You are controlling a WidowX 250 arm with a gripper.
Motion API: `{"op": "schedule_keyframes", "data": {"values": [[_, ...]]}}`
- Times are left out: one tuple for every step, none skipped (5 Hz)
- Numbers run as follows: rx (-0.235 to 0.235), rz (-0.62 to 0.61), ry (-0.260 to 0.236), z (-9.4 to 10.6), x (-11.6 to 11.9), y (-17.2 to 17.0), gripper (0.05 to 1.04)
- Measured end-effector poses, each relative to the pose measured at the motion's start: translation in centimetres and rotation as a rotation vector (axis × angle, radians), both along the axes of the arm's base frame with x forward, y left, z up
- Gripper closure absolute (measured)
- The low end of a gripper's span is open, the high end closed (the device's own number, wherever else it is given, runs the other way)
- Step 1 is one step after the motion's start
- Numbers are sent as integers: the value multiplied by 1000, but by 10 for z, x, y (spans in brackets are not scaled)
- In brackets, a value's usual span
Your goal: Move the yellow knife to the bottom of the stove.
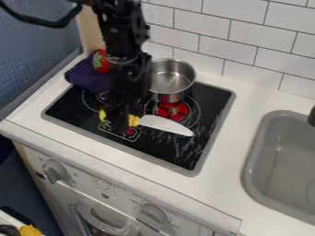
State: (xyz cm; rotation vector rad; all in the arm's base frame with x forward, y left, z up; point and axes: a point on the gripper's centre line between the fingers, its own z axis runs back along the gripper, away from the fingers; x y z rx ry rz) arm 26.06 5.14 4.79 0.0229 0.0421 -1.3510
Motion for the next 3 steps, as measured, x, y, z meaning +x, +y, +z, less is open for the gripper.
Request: {"op": "schedule_keyframes", "data": {"values": [[-27, -25, -11, -2, -4, 16, 646], [-27, -18, -23, -4, -7, 36, 646], [-42, -24, -31, -15, -23, 51, 646]]}}
